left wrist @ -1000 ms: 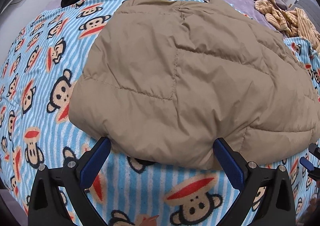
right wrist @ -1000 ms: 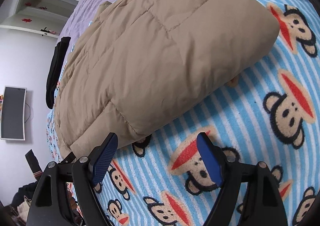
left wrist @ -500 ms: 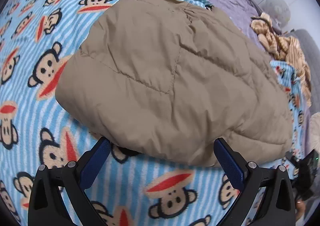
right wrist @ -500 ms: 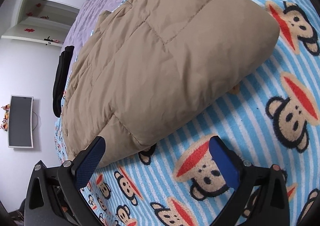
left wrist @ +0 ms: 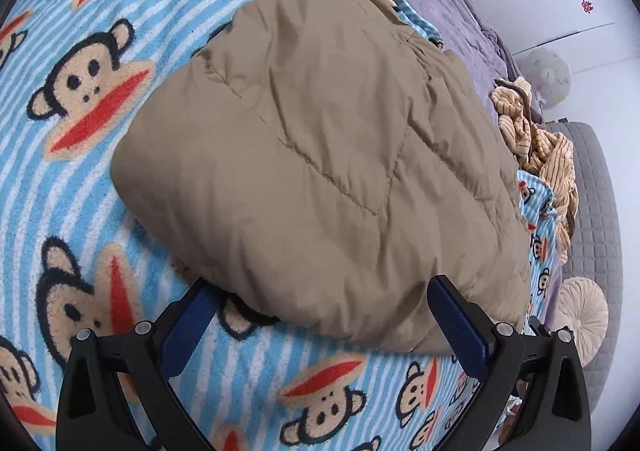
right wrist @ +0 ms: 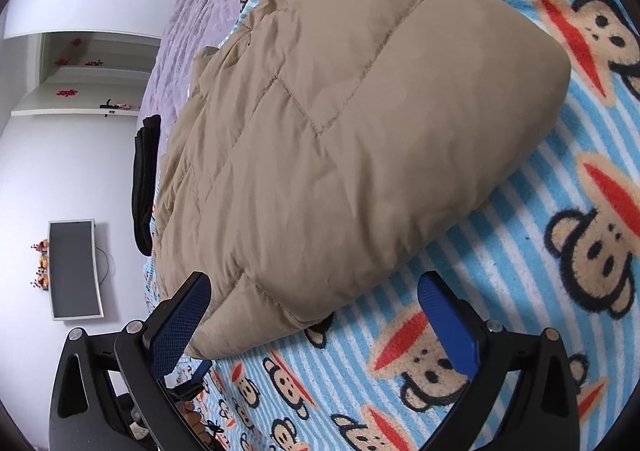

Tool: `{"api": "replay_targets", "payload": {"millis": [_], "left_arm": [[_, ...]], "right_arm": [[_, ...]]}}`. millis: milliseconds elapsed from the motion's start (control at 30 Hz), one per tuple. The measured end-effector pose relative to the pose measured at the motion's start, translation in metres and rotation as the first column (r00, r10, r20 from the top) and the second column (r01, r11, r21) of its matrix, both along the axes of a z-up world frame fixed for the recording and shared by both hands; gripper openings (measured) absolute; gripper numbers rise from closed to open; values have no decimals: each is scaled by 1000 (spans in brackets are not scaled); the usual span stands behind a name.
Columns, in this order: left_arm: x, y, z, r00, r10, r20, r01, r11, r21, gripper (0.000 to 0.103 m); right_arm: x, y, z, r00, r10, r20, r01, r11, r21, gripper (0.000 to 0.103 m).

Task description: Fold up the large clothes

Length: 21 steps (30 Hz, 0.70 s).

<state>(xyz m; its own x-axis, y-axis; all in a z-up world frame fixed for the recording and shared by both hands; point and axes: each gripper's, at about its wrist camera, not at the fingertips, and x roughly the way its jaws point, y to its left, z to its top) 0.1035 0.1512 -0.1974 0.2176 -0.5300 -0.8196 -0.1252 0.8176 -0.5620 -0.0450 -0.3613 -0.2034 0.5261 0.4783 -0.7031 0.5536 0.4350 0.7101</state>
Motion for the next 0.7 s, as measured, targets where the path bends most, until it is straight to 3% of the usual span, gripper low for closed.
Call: {"api": "replay_targets", "payload": {"millis": [333, 433, 633, 667, 700], "left_arm": [[35, -14, -9, 998, 60, 35, -59, 998, -33, 103], [42, -19, -21, 995, 89, 38, -89, 996, -18, 103], [51, -26, -24, 984, 175, 46, -175, 984, 14, 102], [52, -26, -22, 980, 195, 49, -196, 980, 20, 97], [53, -27, -19, 976, 206, 65, -209, 977, 31, 79]], "right_arm": [[32, 7, -11, 1000, 1, 15, -2, 998, 59, 103], [37, 2, -15, 999, -42, 29, 41, 998, 47, 103], [49, -4, -40, 994, -103, 31, 98, 986, 132, 103], [53, -4, -44, 994, -102, 27, 98, 986, 137, 103], [55, -4, -46, 995, -101, 23, 97, 985, 140, 103]]}}
